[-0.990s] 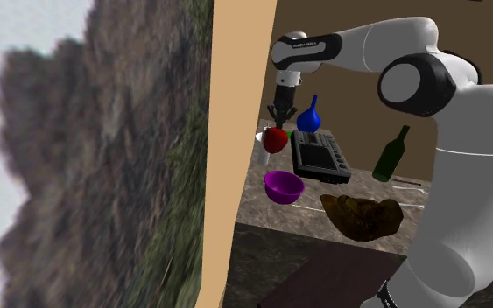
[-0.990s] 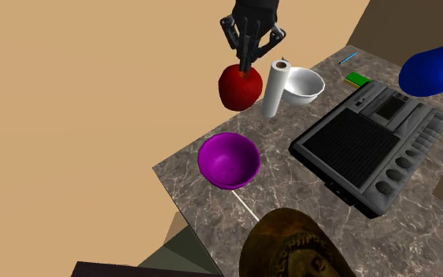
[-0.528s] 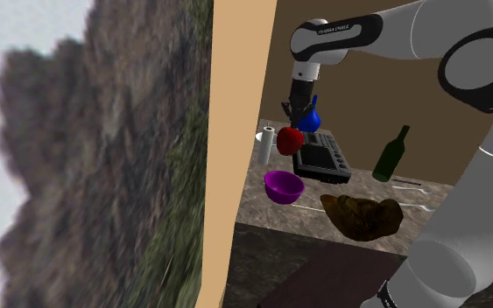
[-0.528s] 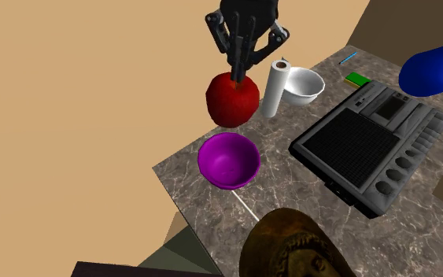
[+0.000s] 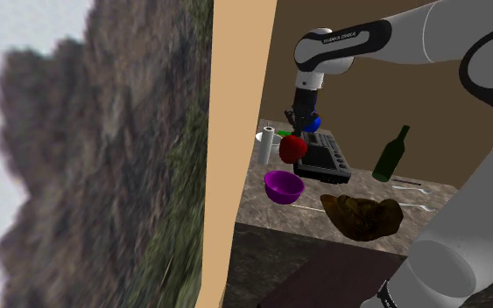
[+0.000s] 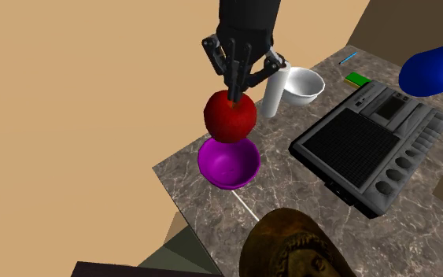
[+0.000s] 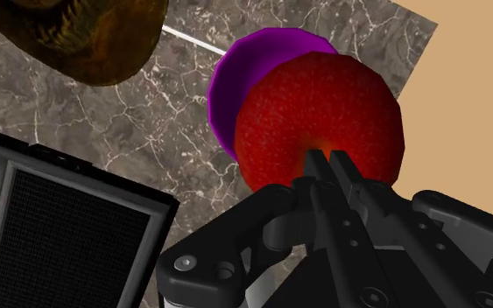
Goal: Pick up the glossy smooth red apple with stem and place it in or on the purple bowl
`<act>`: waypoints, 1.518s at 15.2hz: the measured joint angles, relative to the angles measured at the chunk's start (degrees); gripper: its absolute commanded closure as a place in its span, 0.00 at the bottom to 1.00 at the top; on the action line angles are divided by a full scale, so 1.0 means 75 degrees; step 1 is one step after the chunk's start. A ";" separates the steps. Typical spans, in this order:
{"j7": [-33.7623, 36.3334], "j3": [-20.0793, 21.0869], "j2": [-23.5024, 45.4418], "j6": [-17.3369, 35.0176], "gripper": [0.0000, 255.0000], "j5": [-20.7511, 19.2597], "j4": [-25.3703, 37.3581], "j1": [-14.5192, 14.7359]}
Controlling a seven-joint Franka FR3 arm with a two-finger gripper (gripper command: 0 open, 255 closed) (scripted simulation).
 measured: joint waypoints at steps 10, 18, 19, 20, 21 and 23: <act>-0.0050 0.0000 0.0186 0.0997 1.00 0.0026 -0.0814 0.0000; -0.0084 0.0009 0.0464 0.1760 1.00 0.0063 -0.1300 0.0007; -0.0099 0.0005 0.0506 0.1869 1.00 0.0068 -0.1368 0.0003; -0.0107 0.0004 0.0538 0.1931 1.00 0.0072 -0.1399 0.0000; -0.0107 0.0005 0.0548 0.1966 1.00 0.0074 -0.1423 0.0002; -0.0105 0.0007 0.0558 0.1996 1.00 0.0076 -0.1440 0.0004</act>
